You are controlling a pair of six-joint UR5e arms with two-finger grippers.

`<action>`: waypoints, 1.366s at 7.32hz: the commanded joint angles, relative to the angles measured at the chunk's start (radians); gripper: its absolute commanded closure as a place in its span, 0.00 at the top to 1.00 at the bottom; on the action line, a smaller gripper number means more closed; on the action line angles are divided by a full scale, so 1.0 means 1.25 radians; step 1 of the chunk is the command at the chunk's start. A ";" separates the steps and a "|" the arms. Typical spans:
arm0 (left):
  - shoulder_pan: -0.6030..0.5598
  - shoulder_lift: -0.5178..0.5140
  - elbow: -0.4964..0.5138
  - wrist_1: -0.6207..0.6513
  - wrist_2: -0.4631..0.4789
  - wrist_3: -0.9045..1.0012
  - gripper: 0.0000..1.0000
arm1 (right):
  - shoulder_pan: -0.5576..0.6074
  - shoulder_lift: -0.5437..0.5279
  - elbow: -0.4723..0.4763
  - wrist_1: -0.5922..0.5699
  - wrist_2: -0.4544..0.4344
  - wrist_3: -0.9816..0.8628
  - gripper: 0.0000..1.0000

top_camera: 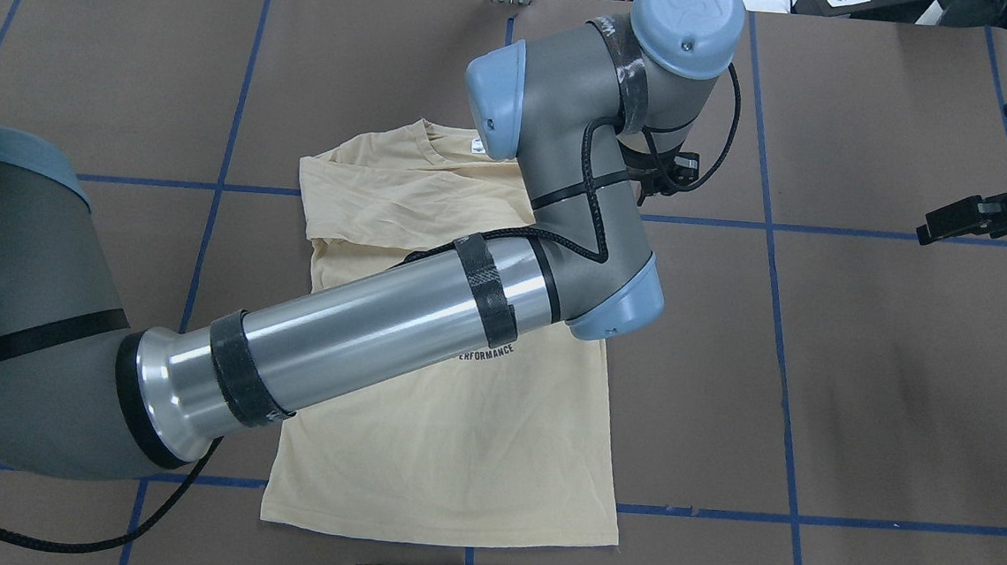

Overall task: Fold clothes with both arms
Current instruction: 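Fold the held sleeve across the shirt body with the left gripper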

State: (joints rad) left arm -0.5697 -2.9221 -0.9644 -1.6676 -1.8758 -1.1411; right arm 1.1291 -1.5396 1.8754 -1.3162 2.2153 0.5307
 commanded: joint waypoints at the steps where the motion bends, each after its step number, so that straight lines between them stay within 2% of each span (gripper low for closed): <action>1: 0.002 0.001 -0.005 -0.021 -0.001 0.036 1.00 | 0.000 0.002 0.001 0.000 0.000 0.000 1.00; 2: 0.002 0.036 -0.049 -0.016 0.000 0.065 1.00 | -0.001 0.002 0.004 0.000 0.001 0.004 1.00; 5: 0.000 0.269 -0.350 0.041 0.001 0.202 1.00 | -0.010 0.007 0.031 0.002 0.002 0.066 1.00; 6: -0.003 0.380 -0.478 0.038 0.000 0.244 1.00 | -0.020 0.006 0.056 0.002 0.004 0.103 1.00; 8: -0.006 0.610 -0.701 0.022 0.005 0.264 1.00 | -0.100 0.006 0.130 0.001 -0.012 0.258 1.00; 9: -0.007 0.703 -0.800 0.020 0.002 0.258 1.00 | -0.174 0.005 0.178 0.001 -0.065 0.365 1.00; 10: -0.006 0.766 -0.859 0.020 0.001 0.250 1.00 | -0.275 0.005 0.217 0.000 -0.167 0.474 1.00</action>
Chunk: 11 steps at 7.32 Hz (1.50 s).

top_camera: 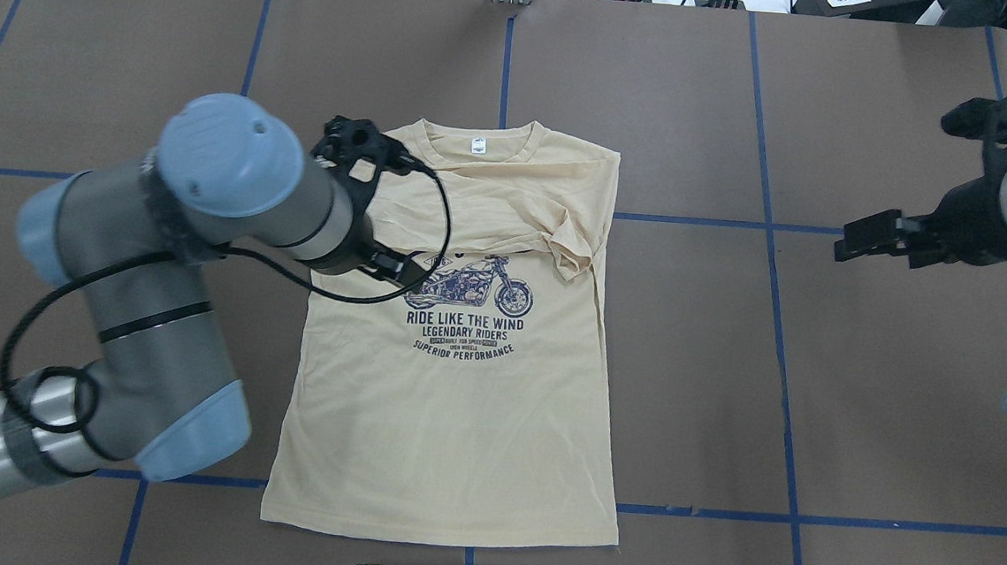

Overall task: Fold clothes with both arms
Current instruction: 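Release the sleeve with the left gripper while both grippers move toward the hem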

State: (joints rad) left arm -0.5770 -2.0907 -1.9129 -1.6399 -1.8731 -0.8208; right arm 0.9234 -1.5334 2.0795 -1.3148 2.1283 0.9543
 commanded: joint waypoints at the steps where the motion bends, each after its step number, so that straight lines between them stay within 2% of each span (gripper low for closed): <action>1: 0.000 0.158 -0.133 -0.002 0.000 -0.034 1.00 | -0.198 0.000 0.086 -0.002 -0.174 0.231 1.00; 2: 0.010 0.214 -0.150 -0.038 0.001 -0.077 1.00 | -0.262 0.000 0.108 -0.004 -0.198 0.318 1.00; 4: 0.079 0.386 -0.146 -0.303 0.004 -0.194 1.00 | -0.414 -0.004 0.137 -0.012 -0.332 0.433 1.00; 5: 0.109 0.435 -0.148 -0.389 0.007 -0.272 1.00 | -0.463 -0.009 0.135 -0.013 -0.380 0.457 1.00; 6: 0.174 0.442 -0.145 -0.393 0.052 -0.342 1.00 | -0.487 -0.004 0.133 -0.046 -0.409 0.461 1.00; 7: 0.233 0.439 -0.144 -0.393 0.104 -0.399 0.91 | -0.492 -0.002 0.134 -0.053 -0.416 0.461 1.00; 9: 0.266 0.437 -0.140 -0.391 0.106 -0.418 0.60 | -0.493 -0.002 0.132 -0.053 -0.418 0.463 1.00; 10: 0.276 0.431 -0.139 -0.387 0.106 -0.418 0.47 | -0.494 0.000 0.132 -0.053 -0.419 0.463 1.00; 11: 0.284 0.429 -0.137 -0.383 0.106 -0.418 0.45 | -0.496 0.000 0.132 -0.053 -0.421 0.463 1.00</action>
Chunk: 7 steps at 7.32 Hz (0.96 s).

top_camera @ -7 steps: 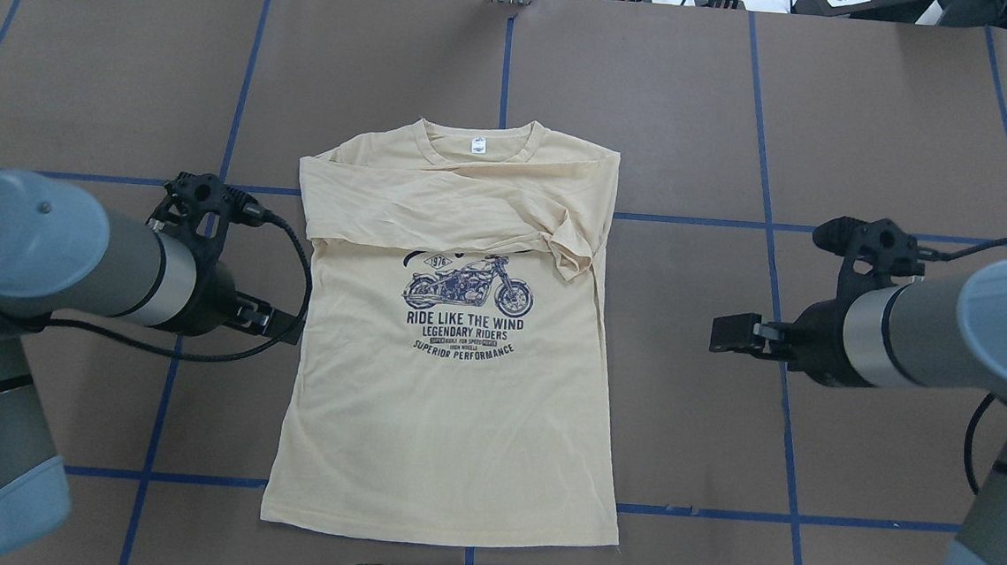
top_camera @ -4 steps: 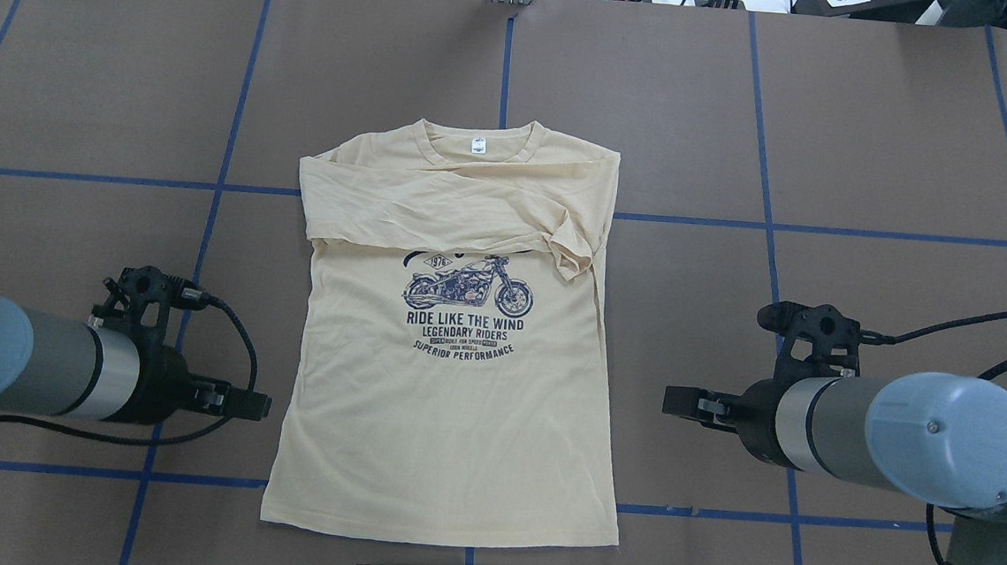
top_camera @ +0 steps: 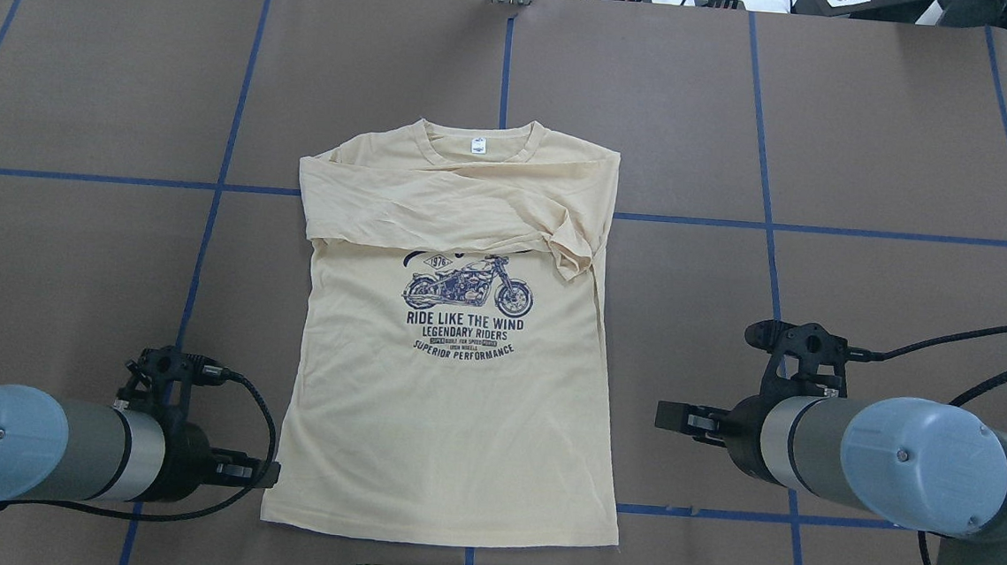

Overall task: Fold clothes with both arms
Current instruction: 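Release the sleeve with the left gripper while both grippers move toward the hem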

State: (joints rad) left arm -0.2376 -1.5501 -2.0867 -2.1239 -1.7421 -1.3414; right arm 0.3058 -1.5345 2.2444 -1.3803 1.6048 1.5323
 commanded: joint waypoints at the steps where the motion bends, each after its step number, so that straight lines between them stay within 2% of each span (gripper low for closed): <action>1: 0.019 -0.006 0.011 0.004 0.000 -0.003 0.44 | -0.002 0.000 0.000 0.000 -0.004 0.000 1.00; 2: 0.019 -0.018 0.021 0.006 -0.004 -0.003 0.36 | -0.003 0.000 0.000 0.000 -0.004 0.000 1.00; 7: 0.022 -0.019 0.035 0.003 -0.005 -0.057 0.35 | -0.005 0.000 -0.003 0.000 -0.003 0.000 1.00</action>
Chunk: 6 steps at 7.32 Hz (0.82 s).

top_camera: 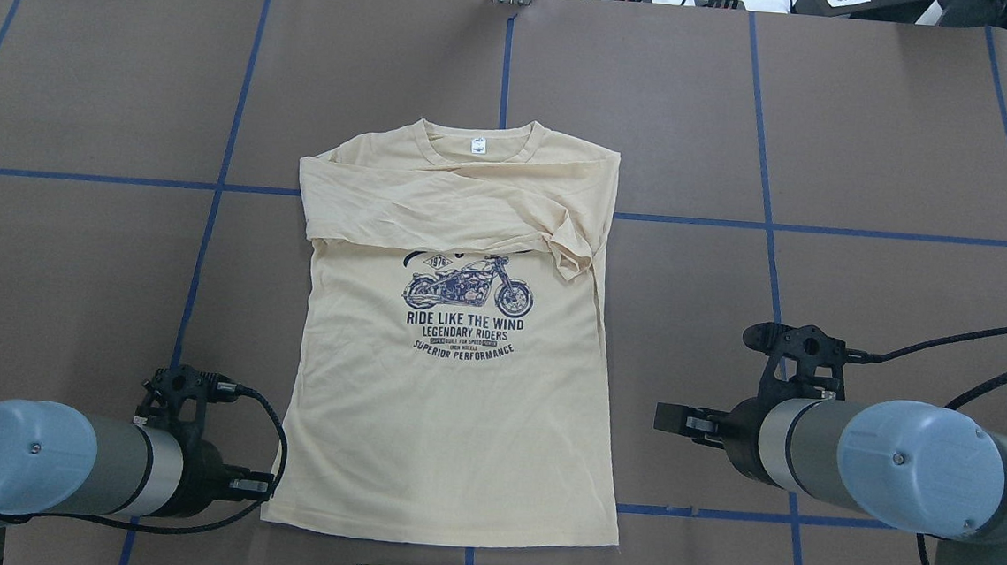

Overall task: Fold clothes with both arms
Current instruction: 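Release the sleeve with the left gripper while both grippers move toward the hem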

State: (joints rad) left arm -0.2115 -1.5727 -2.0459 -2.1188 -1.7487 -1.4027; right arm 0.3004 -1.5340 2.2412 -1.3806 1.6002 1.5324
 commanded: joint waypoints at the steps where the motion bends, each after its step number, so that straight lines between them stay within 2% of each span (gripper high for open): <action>1: 0.003 -0.005 0.003 0.000 -0.001 -0.012 0.35 | -0.001 0.000 0.000 0.000 0.001 0.000 1.00; 6: 0.034 -0.013 0.029 -0.001 0.005 -0.034 0.35 | -0.006 0.000 -0.001 -0.001 0.001 0.011 1.00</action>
State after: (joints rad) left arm -0.1798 -1.5860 -2.0197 -2.1199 -1.7446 -1.4334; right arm 0.2954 -1.5351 2.2407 -1.3821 1.6015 1.5362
